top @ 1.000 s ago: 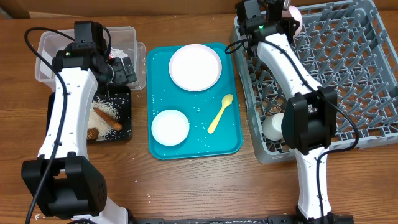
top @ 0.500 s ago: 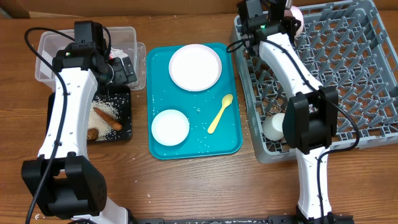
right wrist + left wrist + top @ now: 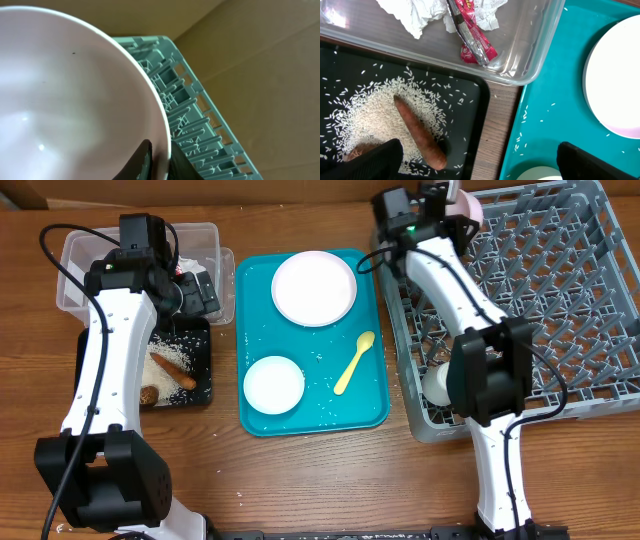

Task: Sort waste into correct bins and load items into the dishwasher
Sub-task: 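Lower the pink bowl upside down at the rack's back edge and release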

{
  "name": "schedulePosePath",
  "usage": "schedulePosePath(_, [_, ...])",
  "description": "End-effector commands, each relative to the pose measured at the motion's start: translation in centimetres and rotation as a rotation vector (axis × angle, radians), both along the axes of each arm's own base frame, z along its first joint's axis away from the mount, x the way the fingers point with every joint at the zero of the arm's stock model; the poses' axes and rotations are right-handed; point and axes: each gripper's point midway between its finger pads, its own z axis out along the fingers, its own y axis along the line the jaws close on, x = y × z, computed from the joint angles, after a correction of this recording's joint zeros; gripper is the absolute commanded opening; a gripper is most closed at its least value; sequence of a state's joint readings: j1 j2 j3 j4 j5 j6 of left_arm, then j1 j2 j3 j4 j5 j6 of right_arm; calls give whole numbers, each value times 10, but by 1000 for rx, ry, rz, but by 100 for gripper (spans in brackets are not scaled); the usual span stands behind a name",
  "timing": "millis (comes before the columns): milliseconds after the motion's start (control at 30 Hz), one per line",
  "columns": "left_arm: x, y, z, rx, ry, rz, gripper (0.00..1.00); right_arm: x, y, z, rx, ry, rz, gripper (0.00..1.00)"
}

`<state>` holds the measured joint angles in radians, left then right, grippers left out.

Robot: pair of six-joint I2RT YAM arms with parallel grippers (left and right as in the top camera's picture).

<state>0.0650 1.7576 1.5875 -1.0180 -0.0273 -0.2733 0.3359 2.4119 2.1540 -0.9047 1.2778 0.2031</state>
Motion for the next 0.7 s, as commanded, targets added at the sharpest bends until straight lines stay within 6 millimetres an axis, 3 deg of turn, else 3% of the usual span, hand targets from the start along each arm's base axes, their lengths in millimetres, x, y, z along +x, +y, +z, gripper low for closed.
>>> schedulePosePath(0, [1,1,7,15,-17,-13,100,-2,12,4,-64,-12,-2,13])
schedulePosePath(300, [1,1,7,15,-16,-13,100,-15,3,32,-227,-58,-82,7])
schedulePosePath(533, [1,1,7,15,-16,-13,100,-20,31,29,-239,-23,-20,4])
schedulePosePath(667, [1,1,7,15,-16,-13,100,-20,36,28,-228,-28,-10,5])
